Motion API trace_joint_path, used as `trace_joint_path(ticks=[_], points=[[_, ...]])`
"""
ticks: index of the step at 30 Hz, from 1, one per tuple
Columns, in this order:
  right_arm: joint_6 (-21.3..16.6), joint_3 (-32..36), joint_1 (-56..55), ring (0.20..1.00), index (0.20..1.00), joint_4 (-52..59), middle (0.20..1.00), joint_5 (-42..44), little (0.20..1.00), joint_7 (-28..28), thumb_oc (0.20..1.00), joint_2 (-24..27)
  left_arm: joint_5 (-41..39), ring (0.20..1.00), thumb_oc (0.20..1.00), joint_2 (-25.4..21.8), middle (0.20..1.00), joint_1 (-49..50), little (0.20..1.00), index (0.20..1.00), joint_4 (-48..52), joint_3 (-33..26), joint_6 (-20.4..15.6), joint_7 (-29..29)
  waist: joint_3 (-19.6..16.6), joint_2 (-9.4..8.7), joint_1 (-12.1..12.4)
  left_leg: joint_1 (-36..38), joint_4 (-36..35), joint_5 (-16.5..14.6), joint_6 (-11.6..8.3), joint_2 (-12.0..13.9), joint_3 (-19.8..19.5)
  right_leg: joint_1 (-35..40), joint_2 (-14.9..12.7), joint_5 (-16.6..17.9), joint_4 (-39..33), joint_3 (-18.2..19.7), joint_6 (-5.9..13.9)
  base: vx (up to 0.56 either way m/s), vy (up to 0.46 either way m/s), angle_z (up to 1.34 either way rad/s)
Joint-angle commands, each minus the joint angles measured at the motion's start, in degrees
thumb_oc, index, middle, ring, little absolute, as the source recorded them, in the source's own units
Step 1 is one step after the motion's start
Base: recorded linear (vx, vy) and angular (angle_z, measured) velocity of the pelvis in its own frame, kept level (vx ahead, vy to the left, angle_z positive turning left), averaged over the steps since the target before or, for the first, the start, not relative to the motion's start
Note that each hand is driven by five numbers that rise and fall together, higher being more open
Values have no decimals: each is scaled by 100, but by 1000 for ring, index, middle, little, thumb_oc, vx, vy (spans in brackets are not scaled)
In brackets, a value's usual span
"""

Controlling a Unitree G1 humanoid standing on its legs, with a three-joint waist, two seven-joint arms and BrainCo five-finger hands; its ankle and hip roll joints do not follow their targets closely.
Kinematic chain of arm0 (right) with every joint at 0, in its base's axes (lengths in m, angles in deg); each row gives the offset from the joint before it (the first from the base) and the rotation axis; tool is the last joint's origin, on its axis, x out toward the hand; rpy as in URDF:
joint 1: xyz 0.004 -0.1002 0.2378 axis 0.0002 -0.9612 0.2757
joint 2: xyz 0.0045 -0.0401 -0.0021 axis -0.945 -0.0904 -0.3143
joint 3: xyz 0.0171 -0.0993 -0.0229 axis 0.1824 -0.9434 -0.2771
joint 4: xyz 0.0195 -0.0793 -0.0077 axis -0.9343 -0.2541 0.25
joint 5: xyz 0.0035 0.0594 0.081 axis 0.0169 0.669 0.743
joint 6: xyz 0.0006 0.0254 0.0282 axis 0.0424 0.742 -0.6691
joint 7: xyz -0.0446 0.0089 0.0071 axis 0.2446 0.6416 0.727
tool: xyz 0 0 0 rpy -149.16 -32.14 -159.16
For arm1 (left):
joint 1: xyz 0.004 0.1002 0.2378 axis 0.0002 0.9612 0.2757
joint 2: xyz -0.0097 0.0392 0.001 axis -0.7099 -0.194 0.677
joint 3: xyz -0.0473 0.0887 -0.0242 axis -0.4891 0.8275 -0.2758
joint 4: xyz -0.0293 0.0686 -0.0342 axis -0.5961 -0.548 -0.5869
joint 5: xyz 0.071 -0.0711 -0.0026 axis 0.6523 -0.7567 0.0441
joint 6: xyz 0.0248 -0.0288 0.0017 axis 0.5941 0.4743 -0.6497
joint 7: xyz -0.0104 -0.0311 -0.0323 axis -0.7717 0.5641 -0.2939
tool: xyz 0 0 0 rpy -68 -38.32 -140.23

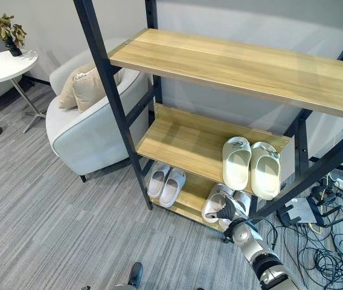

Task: Arrange the slippers neatly on the shoe rack.

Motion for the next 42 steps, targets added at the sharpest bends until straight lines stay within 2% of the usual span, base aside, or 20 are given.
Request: trace_joint_path(ticks=[1, 20, 33, 42], points=[[-199, 123, 328, 1000, 1000, 328, 1000, 10, 1000, 223, 1000, 306, 160, 1000, 1000, -28, 1000, -101, 1000, 1000, -302, 267, -4, 60, -2, -119, 99, -62, 21, -228, -89, 67, 36, -395, -477, 194, 266, 32, 508, 0, 0, 0], [-171, 402, 802, 1000, 1000, 236, 1000, 337, 1000, 403, 1000, 572, 173, 1000, 1000, 29, 1000, 25, 1000, 1000, -330, 412, -25, 167, 53, -74, 106, -108, 21, -235, -65, 34, 33, -435, -481, 215, 260, 60, 523, 1, 1, 0], [-160, 394, 1035, 1000, 1000, -52, 1000, 519, 1000, 465, 1000, 467, 141, 1000, 1000, 63, 1000, -2, 1000, 1000, -392, 480, -16, 191, 41, -74, 121, -122, 21, -236, -76, 46, 29, -430, -458, 195, 245, 56, 509, 0, 0, 0], [-125, 512, 445, 1000, 1000, -255, 1000, 462, 1000, 340, 1000, 215, 175, 1000, 1000, 65, 1000, -95, 1000, 1000, -489, 408, 50, 195, -73, -64, 9, 63, 21, -298, -64, 67, 94, -294, -462, 137, 284, 79, 502, 0, 0, 0]])
